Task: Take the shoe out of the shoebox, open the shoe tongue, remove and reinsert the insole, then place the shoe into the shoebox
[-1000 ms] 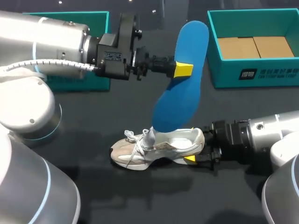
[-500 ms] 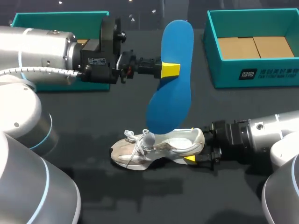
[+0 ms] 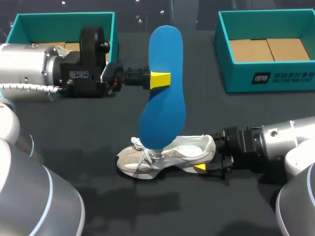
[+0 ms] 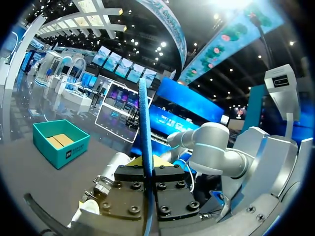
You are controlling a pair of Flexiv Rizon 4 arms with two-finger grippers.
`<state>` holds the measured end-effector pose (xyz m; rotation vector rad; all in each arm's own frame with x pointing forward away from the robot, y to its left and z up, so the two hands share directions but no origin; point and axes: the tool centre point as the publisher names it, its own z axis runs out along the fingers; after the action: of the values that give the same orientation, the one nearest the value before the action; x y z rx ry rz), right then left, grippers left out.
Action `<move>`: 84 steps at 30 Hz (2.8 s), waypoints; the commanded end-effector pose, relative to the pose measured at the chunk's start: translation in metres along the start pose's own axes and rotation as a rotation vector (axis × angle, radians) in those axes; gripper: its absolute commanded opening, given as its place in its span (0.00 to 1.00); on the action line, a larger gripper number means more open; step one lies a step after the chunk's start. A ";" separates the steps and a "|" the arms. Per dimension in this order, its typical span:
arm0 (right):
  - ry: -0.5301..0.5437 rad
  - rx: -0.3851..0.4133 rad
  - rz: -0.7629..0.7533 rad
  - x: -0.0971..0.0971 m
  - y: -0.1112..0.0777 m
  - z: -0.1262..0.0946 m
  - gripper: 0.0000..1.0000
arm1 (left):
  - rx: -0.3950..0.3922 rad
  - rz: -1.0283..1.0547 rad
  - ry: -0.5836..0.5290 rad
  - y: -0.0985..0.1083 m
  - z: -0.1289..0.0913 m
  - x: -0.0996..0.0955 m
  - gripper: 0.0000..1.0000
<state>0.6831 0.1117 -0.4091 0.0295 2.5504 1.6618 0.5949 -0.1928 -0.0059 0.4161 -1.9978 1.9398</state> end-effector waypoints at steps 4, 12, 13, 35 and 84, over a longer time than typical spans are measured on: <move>-0.001 0.005 0.000 0.001 0.000 -0.001 0.00 | 0.001 -0.005 -0.012 0.004 -0.011 0.008 0.00; -0.001 0.005 0.000 0.001 0.000 -0.001 0.00 | 0.001 -0.005 -0.012 0.004 -0.011 0.008 0.00; -0.001 0.005 0.000 0.001 0.000 -0.001 0.00 | 0.001 -0.005 -0.012 0.004 -0.011 0.008 0.00; 0.049 0.286 0.112 0.003 0.015 -0.037 1.00 | 0.001 -0.005 -0.012 0.004 -0.011 0.008 0.00; 0.059 1.040 0.222 0.002 0.087 -0.040 1.00 | 0.001 -0.005 -0.012 0.004 -0.011 0.008 0.00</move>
<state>0.6724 0.1037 -0.3129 0.3498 3.1533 0.5064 0.5850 -0.1797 -0.0057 0.4353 -2.0006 1.9411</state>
